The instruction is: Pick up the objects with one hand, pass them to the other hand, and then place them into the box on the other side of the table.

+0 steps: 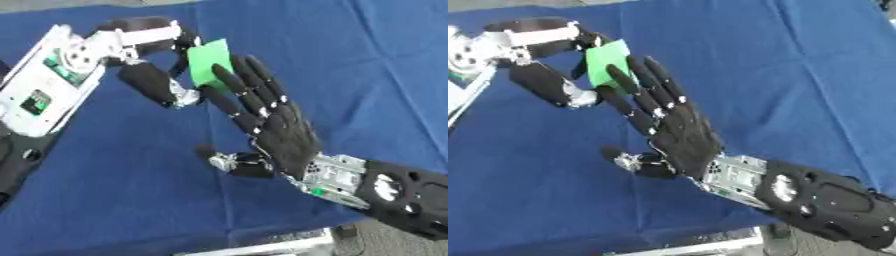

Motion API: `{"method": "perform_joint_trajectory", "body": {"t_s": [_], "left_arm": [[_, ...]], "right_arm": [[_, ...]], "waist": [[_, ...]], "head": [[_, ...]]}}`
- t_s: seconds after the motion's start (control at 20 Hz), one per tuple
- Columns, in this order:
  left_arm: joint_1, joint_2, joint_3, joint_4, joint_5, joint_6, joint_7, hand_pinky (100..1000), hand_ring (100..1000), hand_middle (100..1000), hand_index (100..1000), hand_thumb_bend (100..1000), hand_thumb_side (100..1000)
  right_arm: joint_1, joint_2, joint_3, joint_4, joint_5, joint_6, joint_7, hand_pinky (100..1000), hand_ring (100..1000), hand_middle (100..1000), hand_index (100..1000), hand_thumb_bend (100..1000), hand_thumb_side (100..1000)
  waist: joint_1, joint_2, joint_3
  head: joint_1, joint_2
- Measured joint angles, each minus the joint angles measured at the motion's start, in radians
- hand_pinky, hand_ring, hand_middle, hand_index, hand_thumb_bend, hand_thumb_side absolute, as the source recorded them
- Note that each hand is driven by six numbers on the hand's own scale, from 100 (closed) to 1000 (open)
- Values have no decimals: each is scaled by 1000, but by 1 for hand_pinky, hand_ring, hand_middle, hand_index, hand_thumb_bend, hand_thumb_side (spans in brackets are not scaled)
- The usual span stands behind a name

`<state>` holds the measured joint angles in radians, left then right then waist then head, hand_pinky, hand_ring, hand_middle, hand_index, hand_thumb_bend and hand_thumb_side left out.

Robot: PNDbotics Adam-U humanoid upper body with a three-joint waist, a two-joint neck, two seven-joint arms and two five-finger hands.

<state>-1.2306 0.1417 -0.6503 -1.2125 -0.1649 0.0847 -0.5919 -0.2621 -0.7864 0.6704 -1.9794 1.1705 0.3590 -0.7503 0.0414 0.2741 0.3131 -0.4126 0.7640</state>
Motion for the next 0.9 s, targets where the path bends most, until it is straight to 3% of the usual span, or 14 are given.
{"method": "perform_joint_trajectory", "body": {"t_s": [0.9], "left_arm": [[17, 28, 24, 41, -52, -62, -3, 913, 1000, 244, 315, 100, 244]], "right_arm": [[43, -1, 4, 0, 95, 42, 42, 1000, 1000, 984, 933, 492, 510]], "waist": [[7, -12, -4]], "head": [[3, 0]]}}
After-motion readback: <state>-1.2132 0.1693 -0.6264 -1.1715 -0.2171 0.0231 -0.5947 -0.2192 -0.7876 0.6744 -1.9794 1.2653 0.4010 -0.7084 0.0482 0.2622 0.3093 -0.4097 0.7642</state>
